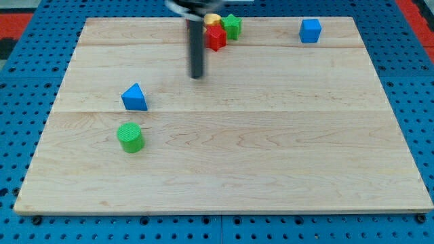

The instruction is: Drag the blue triangle towards the center left side of the board

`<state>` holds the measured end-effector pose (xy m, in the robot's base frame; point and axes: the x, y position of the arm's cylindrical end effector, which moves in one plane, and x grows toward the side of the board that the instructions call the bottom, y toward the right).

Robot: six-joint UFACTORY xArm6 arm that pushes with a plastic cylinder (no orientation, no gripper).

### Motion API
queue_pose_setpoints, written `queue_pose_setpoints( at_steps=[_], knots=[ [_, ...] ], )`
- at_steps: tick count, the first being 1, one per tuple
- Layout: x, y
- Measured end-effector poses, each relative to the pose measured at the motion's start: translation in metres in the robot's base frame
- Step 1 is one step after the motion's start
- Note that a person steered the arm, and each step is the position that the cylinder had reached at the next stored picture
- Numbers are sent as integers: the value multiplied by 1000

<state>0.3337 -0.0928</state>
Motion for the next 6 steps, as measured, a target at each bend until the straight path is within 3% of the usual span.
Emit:
queue_pose_setpoints(
  at_steps=[1,2,3,4,6],
  knots=[
    [-8,-101],
    [73,-118],
    [116,-61],
    [72,-17],
    [63,-156]
  ],
)
